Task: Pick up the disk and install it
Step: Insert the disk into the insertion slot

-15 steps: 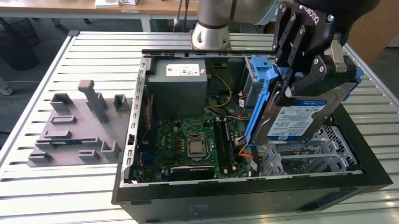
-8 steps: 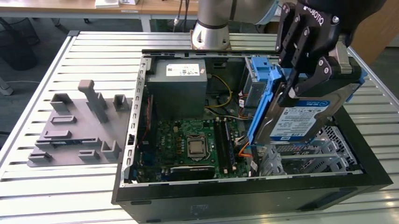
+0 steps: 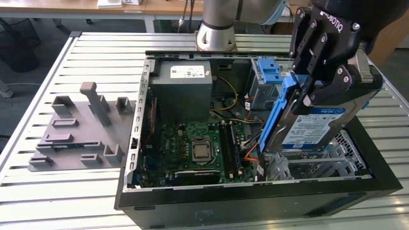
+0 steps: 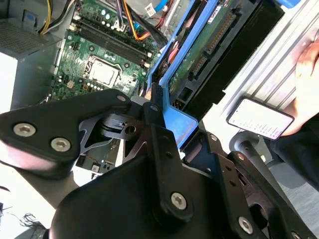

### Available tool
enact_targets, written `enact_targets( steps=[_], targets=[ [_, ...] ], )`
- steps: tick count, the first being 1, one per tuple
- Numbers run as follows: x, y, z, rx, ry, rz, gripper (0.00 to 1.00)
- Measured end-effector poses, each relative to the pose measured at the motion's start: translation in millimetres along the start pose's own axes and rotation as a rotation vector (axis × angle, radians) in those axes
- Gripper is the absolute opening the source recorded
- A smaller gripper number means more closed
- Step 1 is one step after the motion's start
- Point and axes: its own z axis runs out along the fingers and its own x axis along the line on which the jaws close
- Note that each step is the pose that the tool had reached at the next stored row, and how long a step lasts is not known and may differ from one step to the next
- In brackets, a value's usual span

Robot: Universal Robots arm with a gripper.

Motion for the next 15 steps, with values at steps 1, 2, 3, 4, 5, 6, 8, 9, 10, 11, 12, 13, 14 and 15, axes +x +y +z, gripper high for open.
enact_targets(
  steps=[1, 2, 3, 4, 5, 6, 8, 9, 10, 11, 12, 13, 14, 15],
  targets=[
    [0.0, -2.3, 0.2, 0.0001, -0.0002, 0.0, 0.36],
    [-0.1, -4.6, 0.3, 0.0, 0.0, 0.0, 0.36],
    [-0.2, -6.7, 0.4, 0.0, 0.0002, 0.0, 0.36],
    [-0.3, -8.8, 0.7, 0.0, 0.0003, 0.0, 0.36],
    [-0.4, -10.9, 1.2, 0.0, 0.0001, 0.0, 0.36],
    [-0.5, -12.7, 1.6, 0.0, 0.0003, 0.0, 0.36],
    [-0.7, -16.4, 2.4, 0.0, 0.0005, 0.0, 0.36],
    [-0.8, -18.3, 2.8, 0.0, 0.0006, 0.0, 0.36],
    [-1.0, -20.2, 3.1, 0.0, 0.0007, 0.0, 0.36],
    [-1.1, -22.1, 3.4, 0.0, 0.0007, 0.0, 0.36],
    [-1.2, -23.9, 4.1, 0.0001, 0.0004, -0.001, 0.36],
    [-1.3, -25.1, 4.6, 0.0001, 0.0005, -0.005, 0.36],
    [-1.4, -26.1, 5.1, 0.0002, 0.0006, -0.01, 0.36],
    [-1.5, -27.3, 5.6, 0.0003, 0.0006, -0.015, 0.36]
  ],
)
